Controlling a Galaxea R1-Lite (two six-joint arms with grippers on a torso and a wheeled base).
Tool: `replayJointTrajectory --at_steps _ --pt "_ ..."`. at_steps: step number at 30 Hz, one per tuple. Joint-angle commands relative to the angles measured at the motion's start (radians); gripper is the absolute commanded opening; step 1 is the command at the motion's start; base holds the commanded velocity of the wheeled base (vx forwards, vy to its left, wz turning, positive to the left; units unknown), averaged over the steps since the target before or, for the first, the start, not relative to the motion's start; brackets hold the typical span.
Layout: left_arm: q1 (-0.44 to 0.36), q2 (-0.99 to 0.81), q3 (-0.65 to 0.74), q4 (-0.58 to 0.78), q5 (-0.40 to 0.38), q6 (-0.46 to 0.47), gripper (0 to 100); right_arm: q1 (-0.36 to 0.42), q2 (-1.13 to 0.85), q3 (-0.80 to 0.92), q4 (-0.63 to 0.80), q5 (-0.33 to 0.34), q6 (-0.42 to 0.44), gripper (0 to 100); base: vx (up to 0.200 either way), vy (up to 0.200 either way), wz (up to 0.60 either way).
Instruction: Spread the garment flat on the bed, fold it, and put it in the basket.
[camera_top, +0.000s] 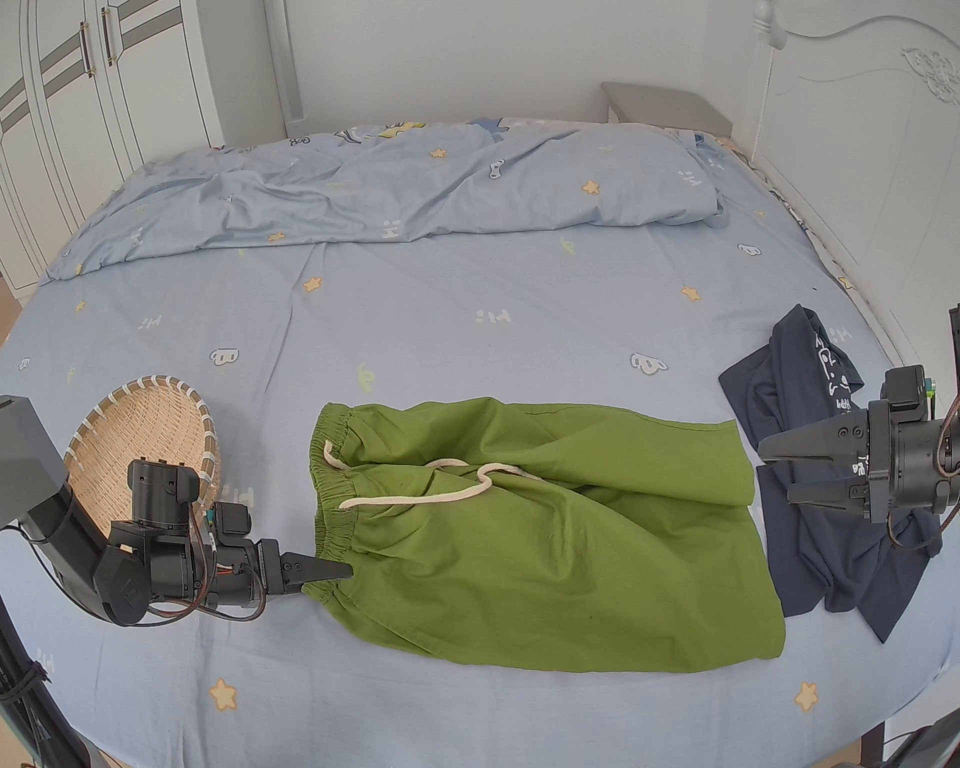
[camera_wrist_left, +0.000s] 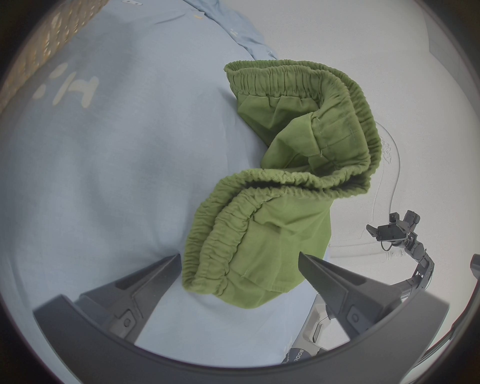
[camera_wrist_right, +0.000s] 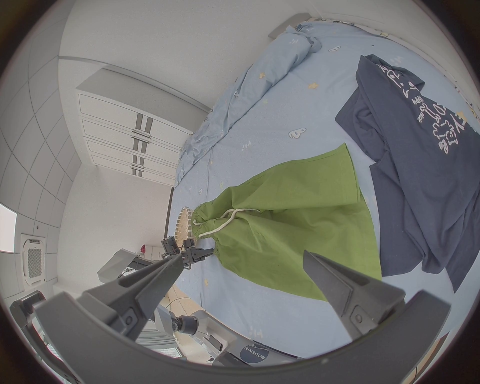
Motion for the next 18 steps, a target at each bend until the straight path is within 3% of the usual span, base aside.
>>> replayJointTrajectory --at_steps 1,8,18 --pt "-0.003 0.0 0.008 -0.007 -0.002 -0.002 0 0.0 0.005 0.007 -0.004 0.001 0.0 100 0.0 0.0 0.0" --pt "0.007 -0.017 0.042 -0.004 0.0 -0.004 0 -0.001 0.004 0.013 -0.004 0.001 0.0 100 0.0 0.0 0.0" --pt "0.073 -0.275 0.319 -0.007 -0.012 -0.005 0 0.0 0.008 0.03 0.013 0.002 0.001 100 0.0 0.0 0.0"
